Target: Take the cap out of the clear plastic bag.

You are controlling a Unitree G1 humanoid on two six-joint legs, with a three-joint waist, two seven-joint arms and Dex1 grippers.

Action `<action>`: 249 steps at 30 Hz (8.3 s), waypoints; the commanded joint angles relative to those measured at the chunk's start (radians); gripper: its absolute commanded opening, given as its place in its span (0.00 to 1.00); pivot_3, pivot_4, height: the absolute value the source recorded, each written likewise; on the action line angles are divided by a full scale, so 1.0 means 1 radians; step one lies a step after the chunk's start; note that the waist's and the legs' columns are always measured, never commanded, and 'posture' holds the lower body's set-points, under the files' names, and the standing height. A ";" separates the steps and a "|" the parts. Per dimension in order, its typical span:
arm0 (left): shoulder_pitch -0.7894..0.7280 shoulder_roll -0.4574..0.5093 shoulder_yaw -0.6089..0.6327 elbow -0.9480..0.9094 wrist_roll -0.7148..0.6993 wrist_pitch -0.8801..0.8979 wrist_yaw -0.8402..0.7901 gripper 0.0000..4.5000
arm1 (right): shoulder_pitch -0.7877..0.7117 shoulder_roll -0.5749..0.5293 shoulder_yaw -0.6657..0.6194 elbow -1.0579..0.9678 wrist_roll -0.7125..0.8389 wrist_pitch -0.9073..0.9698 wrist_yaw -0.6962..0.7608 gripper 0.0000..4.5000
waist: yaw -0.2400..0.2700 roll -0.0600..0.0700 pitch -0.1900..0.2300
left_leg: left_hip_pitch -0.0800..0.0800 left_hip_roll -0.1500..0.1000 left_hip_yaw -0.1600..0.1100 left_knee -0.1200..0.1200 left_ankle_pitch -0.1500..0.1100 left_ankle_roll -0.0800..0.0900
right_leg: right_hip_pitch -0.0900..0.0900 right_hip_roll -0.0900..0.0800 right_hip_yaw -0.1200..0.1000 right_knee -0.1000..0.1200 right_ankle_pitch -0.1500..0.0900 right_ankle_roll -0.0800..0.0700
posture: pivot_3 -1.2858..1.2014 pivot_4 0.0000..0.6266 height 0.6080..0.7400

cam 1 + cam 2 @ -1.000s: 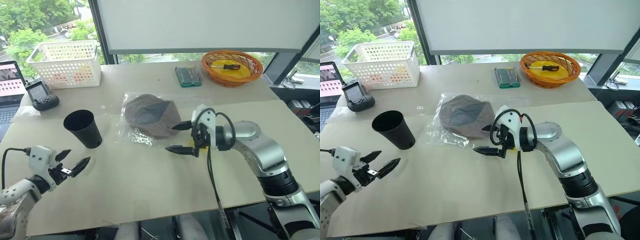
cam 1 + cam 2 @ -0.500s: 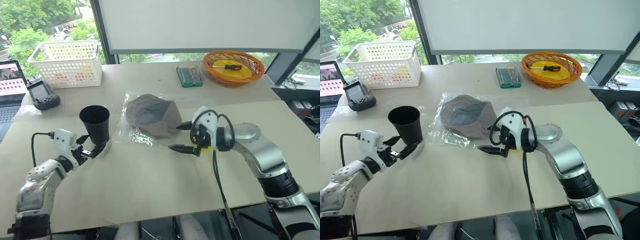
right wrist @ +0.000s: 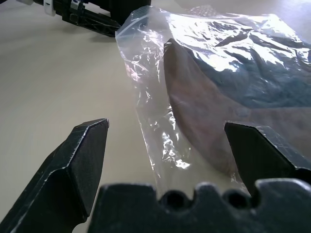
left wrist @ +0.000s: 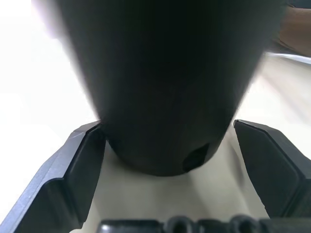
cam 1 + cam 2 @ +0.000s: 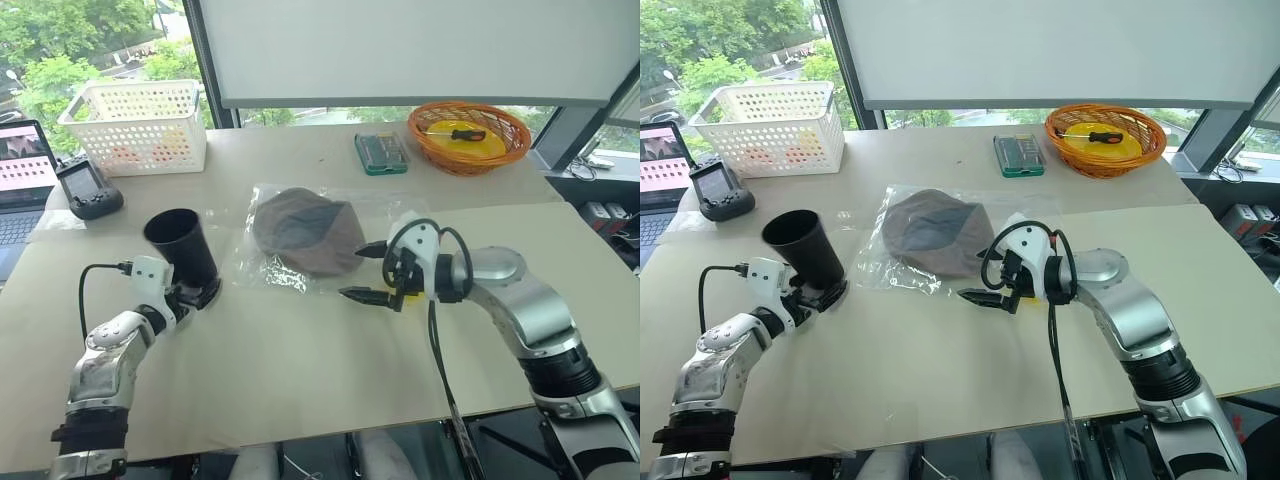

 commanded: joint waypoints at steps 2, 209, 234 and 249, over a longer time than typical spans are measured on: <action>-0.029 -0.022 -0.003 0.034 0.014 -0.028 0.017 0.99 | -0.005 -0.006 -0.030 -0.032 0.007 -0.002 -0.007 1.00 | 0.000 0.000 0.000 | 0.000 0.000 0.000 0.000 0.000 0.000 | 0.000 0.000 0.000 0.000 0.000 0.000 | 0.52 0.24 0.97; 0.090 0.352 0.093 -0.781 -0.637 0.474 -0.151 1.00 | -0.680 0.176 -0.341 1.624 -0.378 -0.581 -0.824 0.88 | -0.029 0.005 0.004 | -0.013 -0.001 0.002 -0.002 -0.002 0.002 | -0.009 -0.002 0.002 -0.001 0.001 0.003 | 0.52 0.24 0.97; 0.032 0.336 0.030 -0.730 -0.619 0.442 -0.153 1.00 | -0.818 0.162 -0.433 1.580 -0.369 -0.633 -0.734 1.00 | -0.032 0.005 0.004 | -0.011 -0.001 0.002 0.000 0.000 0.001 | -0.011 0.000 0.003 0.000 0.004 0.001 | 0.52 0.24 0.97; 0.179 0.312 0.227 -0.522 -0.455 0.355 -0.104 1.00 | -0.168 0.278 -0.153 -0.023 0.102 0.258 -0.319 1.00 | -0.019 0.009 0.004 | -0.019 0.001 -0.002 -0.001 0.000 0.001 | -0.023 0.000 -0.001 0.013 0.002 -0.001 | 0.52 0.24 0.97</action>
